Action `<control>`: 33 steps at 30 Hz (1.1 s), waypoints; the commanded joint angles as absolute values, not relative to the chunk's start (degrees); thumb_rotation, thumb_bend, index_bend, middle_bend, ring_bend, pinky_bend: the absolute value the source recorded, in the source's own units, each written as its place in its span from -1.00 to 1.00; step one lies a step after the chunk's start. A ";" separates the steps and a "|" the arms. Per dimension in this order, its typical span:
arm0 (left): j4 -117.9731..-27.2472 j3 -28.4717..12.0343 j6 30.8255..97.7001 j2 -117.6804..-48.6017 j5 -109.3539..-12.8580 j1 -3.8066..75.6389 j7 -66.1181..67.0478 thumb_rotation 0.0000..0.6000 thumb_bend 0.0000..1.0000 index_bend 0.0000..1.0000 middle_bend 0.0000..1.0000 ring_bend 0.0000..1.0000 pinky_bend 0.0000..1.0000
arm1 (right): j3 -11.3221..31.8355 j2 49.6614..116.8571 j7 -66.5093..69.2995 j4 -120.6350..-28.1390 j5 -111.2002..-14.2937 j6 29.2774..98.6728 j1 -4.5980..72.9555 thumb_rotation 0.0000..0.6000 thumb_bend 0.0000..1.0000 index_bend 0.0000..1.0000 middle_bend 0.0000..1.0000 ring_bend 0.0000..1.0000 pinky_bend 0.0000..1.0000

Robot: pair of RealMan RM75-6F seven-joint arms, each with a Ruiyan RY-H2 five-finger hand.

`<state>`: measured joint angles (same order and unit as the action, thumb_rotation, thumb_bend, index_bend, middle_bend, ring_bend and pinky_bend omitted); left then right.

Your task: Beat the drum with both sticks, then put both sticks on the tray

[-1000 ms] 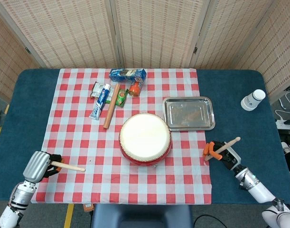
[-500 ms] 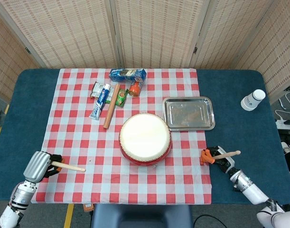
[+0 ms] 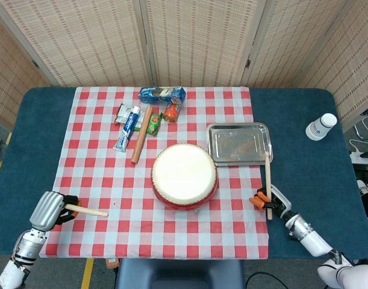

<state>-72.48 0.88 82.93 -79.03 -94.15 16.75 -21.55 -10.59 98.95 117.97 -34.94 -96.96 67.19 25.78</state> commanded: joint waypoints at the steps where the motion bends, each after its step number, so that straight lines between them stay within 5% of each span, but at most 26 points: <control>1: -72.32 0.84 82.94 -79.14 -94.09 16.75 -21.68 1.00 0.66 1.00 1.00 1.00 1.00 | -10.08 98.81 119.09 -35.95 -96.46 67.64 25.88 1.00 -0.69 1.00 1.00 0.88 0.75; 12: -72.11 0.58 83.17 -79.11 -94.05 16.86 -21.48 1.00 0.66 1.00 1.00 1.00 1.00 | -8.24 94.45 118.10 -43.60 -94.67 68.46 26.45 1.00 -0.44 1.00 1.00 1.00 1.00; 19: -73.57 -0.12 83.33 -77.66 -94.56 17.70 -19.60 1.00 0.67 1.00 1.00 1.00 1.00 | -7.34 82.17 103.30 -58.84 -94.51 65.01 30.24 1.00 -0.20 1.00 1.00 1.00 1.00; 28: -80.45 -4.01 81.10 -73.93 -94.10 21.94 -15.27 1.00 0.67 1.00 1.00 1.00 1.00 | -2.69 58.61 71.50 -86.49 -87.30 43.69 43.27 1.00 -0.16 1.00 1.00 1.00 1.00; 33: -85.86 -6.92 75.63 -72.12 -91.16 25.85 -12.47 1.00 0.66 1.00 1.00 1.00 1.00 | -0.27 51.70 53.01 -94.37 -81.20 29.59 51.68 1.00 -0.16 1.00 1.00 1.00 1.00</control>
